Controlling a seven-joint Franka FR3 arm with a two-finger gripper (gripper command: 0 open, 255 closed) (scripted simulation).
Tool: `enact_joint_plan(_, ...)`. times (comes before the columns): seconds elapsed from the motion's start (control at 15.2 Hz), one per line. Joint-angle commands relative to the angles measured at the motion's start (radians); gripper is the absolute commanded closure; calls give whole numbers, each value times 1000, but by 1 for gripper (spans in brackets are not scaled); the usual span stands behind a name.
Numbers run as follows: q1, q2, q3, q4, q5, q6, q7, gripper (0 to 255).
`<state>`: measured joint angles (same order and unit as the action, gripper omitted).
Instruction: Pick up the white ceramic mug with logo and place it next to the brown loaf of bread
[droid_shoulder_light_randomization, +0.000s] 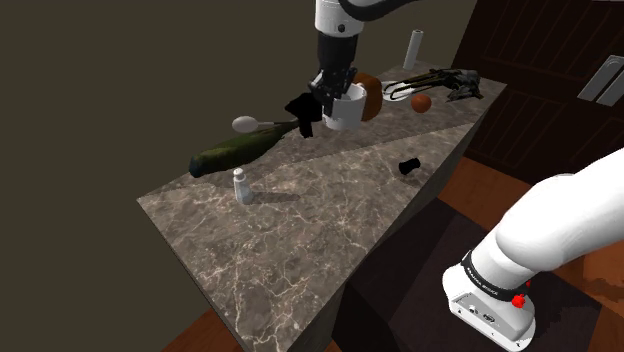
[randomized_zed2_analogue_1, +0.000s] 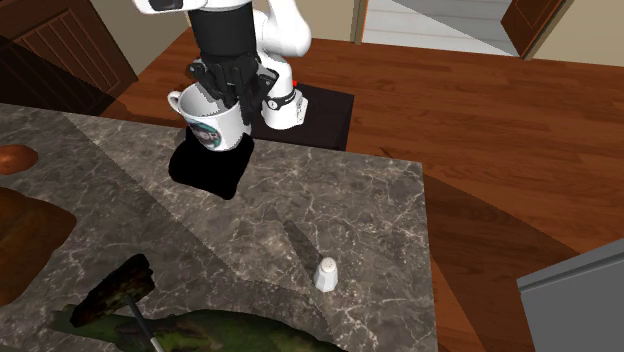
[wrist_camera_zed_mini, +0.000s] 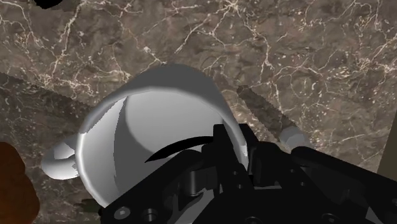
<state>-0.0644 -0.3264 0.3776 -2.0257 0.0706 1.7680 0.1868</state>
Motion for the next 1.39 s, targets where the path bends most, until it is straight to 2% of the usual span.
enact_joint_plan(0.0,-19,13,-31,5,-12,6,-47,255)
enact_joint_plan(0.66,-112,138,-163,114,-66,20,-252,255)
enact_joint_plan(1.32,-202,347,-264,346,-97,-3,-435,255)
